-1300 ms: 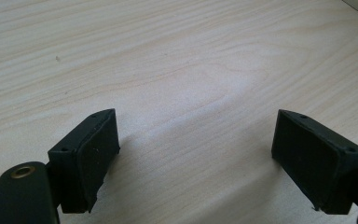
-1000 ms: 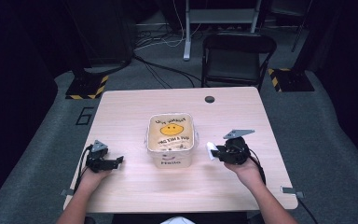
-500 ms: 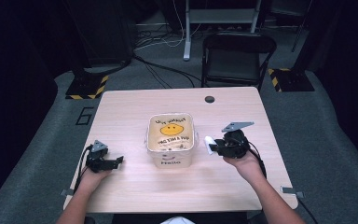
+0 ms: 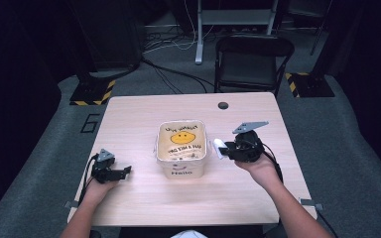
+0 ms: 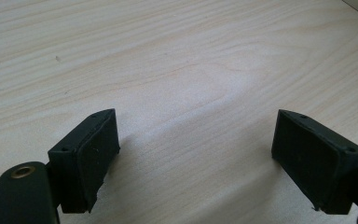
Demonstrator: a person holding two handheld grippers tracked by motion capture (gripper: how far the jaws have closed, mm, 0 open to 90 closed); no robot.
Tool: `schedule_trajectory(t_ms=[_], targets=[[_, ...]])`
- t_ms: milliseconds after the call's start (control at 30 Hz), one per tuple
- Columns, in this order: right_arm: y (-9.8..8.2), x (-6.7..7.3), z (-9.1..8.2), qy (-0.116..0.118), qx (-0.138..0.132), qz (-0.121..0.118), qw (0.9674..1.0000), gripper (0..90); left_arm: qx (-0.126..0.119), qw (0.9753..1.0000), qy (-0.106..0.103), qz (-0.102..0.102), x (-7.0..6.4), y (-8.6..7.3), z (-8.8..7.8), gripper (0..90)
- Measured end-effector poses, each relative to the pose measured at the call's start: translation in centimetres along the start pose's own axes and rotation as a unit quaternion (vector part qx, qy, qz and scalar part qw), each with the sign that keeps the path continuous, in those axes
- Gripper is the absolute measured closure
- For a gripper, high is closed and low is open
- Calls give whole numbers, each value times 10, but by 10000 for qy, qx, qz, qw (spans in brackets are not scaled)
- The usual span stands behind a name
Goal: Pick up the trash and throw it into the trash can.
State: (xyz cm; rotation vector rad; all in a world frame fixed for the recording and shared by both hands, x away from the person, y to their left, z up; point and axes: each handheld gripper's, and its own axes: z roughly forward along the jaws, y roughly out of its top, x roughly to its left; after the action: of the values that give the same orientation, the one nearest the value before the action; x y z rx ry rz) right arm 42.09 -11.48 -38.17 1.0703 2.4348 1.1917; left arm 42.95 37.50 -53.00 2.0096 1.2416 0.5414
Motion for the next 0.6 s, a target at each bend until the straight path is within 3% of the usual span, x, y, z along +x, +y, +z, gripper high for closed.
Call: schedule_trajectory(t_ms=[600], targets=[[29, 11, -7, 137, -96, -192, 9997, 656, 1, 10000, -2, 3, 0, 0, 0, 149]])
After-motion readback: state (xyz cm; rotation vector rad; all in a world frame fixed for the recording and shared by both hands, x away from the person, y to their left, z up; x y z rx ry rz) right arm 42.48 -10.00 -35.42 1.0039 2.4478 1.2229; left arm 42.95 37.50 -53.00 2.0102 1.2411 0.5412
